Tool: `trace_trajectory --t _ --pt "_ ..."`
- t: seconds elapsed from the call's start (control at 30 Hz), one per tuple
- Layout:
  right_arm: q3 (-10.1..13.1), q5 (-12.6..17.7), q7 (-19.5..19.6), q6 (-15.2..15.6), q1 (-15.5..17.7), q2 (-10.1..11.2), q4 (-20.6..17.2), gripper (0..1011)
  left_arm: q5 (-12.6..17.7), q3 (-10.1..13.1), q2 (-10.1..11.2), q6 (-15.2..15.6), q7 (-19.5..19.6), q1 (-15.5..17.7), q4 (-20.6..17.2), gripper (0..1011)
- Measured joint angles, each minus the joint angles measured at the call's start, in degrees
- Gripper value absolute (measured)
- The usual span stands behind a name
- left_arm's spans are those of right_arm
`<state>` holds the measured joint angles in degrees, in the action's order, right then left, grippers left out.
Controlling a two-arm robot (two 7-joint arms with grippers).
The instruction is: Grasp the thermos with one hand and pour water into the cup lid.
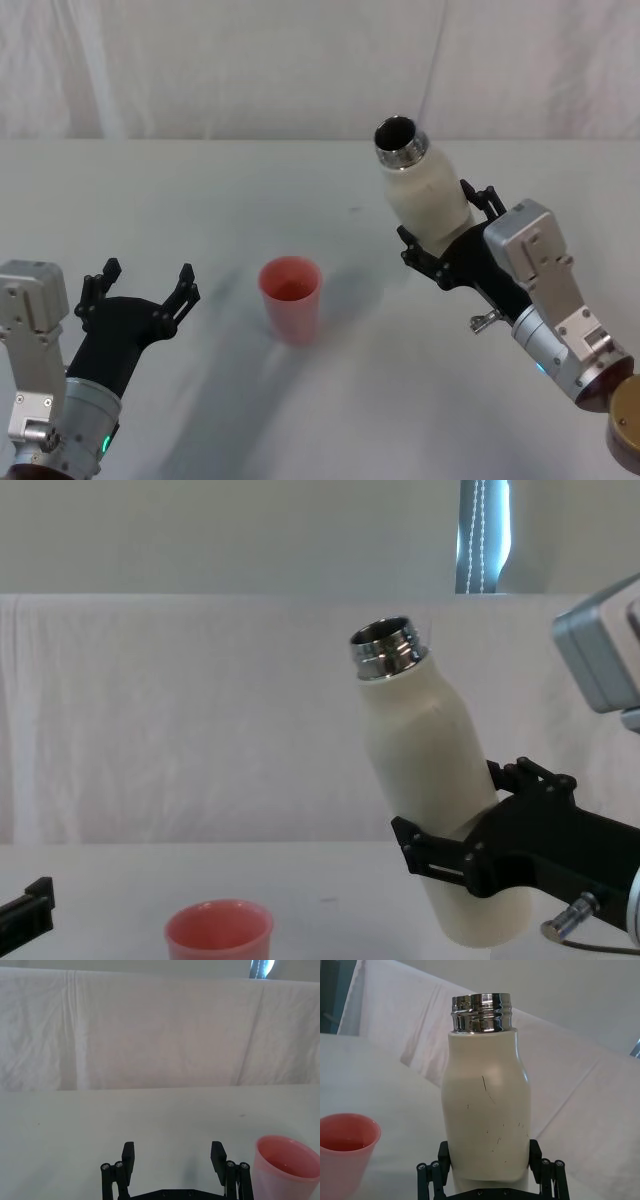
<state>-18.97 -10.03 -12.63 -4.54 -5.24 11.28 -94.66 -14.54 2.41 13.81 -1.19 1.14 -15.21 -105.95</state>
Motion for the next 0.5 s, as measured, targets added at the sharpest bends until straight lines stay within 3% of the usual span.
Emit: trace_trajectory --t 0.23,0.5 --pt "0.7 3.3 -0.5 -0.8 0.6 -0.3 0.5 959 0.0 0.0 0.0 0.0 0.0 0.0 0.0 1001" --pt "1.8 9.0 -2.3 -2.2 1.2 -0.6 1.6 959 0.0 0.0 0.0 0.0 0.0 0.0 0.0 1001"
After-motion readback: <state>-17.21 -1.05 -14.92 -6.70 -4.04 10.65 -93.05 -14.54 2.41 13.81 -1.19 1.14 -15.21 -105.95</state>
